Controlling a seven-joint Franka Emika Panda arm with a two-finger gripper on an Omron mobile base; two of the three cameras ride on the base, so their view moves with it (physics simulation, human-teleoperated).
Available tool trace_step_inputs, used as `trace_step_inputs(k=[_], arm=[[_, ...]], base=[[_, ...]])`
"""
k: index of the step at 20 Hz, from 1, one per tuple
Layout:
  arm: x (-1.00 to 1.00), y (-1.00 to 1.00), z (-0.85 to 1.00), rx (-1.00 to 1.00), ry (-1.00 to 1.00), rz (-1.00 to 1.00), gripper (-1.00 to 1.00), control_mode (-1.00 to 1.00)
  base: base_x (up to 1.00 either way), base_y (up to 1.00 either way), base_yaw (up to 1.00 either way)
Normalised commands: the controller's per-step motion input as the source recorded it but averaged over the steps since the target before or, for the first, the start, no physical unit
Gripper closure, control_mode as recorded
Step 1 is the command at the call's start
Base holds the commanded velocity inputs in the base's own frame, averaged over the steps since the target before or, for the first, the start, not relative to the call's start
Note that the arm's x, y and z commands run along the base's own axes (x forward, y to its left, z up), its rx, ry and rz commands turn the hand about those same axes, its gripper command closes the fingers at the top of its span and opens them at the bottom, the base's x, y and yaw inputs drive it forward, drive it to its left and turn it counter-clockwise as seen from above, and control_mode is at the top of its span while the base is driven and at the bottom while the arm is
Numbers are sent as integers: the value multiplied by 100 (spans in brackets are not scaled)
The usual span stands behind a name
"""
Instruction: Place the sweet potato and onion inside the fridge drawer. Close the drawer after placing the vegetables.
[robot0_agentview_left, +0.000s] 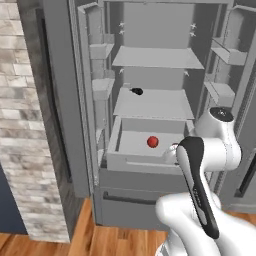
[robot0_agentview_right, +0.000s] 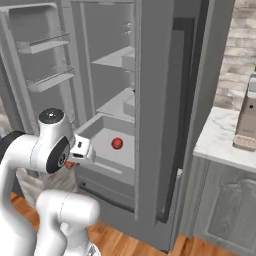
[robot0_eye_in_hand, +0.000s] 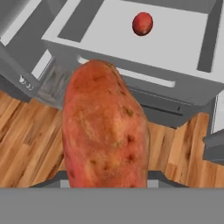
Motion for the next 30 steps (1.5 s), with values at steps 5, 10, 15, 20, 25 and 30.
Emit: trace_step_inputs(k=[5, 10, 15, 20, 25, 30], arm=[[0, 0, 0, 0, 0, 0, 100, 100], [0, 0, 0, 0, 0, 0, 100, 100], [0, 0, 0, 0, 0, 0, 100, 100], [71, 5, -43, -5, 1, -3, 100, -100], [95, 11, -62, -3, 14, 0, 100, -100], [31, 6, -43, 0, 13, 3, 100, -100]], base=[[55, 25, -20], [61, 15, -14], [37, 0, -7], [0, 0, 0], [0, 0, 0], [0, 0, 0]])
